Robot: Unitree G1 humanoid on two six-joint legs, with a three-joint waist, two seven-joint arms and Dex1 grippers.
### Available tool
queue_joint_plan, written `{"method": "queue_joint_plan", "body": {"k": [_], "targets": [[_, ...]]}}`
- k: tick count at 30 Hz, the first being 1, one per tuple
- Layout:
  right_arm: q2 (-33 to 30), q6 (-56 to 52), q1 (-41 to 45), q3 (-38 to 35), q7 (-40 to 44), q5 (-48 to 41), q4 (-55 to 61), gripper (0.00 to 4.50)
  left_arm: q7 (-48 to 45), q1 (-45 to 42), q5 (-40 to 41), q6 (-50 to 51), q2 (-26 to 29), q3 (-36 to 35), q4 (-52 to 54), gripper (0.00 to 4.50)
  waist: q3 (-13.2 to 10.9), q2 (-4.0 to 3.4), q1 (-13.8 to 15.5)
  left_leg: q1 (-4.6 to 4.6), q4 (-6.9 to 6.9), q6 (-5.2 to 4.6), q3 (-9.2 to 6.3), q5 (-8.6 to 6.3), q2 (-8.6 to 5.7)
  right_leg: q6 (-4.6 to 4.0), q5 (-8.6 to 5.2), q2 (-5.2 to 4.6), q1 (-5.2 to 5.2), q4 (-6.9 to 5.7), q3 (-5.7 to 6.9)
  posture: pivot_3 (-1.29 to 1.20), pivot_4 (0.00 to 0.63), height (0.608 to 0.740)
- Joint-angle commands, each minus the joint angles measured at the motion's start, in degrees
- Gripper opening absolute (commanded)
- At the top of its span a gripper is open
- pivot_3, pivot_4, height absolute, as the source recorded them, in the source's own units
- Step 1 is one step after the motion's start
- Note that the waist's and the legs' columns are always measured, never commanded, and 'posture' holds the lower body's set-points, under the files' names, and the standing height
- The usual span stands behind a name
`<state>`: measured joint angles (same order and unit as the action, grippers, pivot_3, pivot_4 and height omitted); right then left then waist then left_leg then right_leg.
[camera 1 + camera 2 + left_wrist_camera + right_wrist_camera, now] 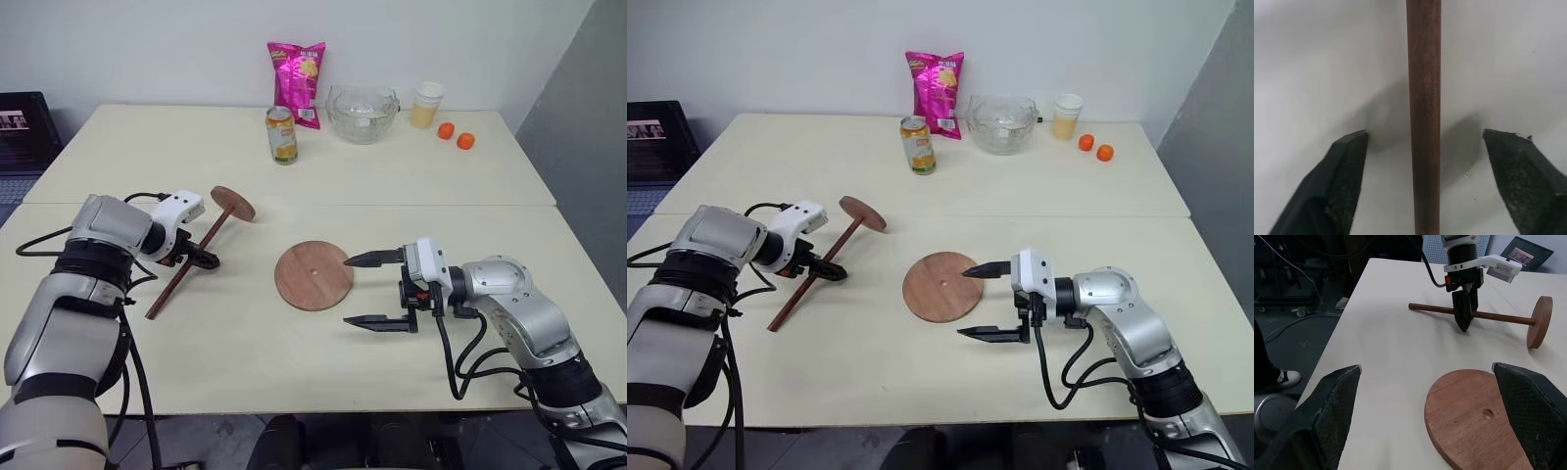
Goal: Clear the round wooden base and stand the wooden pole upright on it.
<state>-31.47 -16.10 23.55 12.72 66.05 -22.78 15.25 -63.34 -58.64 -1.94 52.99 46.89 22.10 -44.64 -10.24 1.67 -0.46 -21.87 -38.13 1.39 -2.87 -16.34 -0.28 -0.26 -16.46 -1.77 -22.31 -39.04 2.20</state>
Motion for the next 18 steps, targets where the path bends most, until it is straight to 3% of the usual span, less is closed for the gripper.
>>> {"method": "queue_joint_plan", "body": {"k": [1,13,18], "targets": [[-0.22,0.01,-0.09,-0.24,-0.3,-0.49,2.47,4.5,-1.56,-1.22,-1.41,-1.28,-0.21,0.04,-0.87,2.93,0.0,0.0,0.0,0.0,0.0,0.01,0.0,0.0,0.0,0.0,0.0,0.0,0.0,0.0,0.0,0.0,0.15,0.74],[-0.28,-0.21,-0.38,-0.42,-0.64,-0.45,2.86,4.5,-4.84,-1.07,-3.7,-2.1,-0.08,-0.17,-0.4,0.24,0.0,0.0,-0.01,0.0,0.0,0.11,0.0,0.06,0.0,0.0,0.0,0.0,0.0,0.0,0.0,0.0,0.15,0.74],[-0.27,0.06,-0.52,-0.68,-0.91,-0.39,2.83,4.5,-5.65,1.06,-3.17,-1.82,1.45,-1.35,3.54,0.25,0.0,0.0,-0.03,0.0,0.0,0.11,0.0,0.06,0.0,0.0,0.0,0.0,0.0,0.0,0.0,0.0,0.15,0.74]]}}
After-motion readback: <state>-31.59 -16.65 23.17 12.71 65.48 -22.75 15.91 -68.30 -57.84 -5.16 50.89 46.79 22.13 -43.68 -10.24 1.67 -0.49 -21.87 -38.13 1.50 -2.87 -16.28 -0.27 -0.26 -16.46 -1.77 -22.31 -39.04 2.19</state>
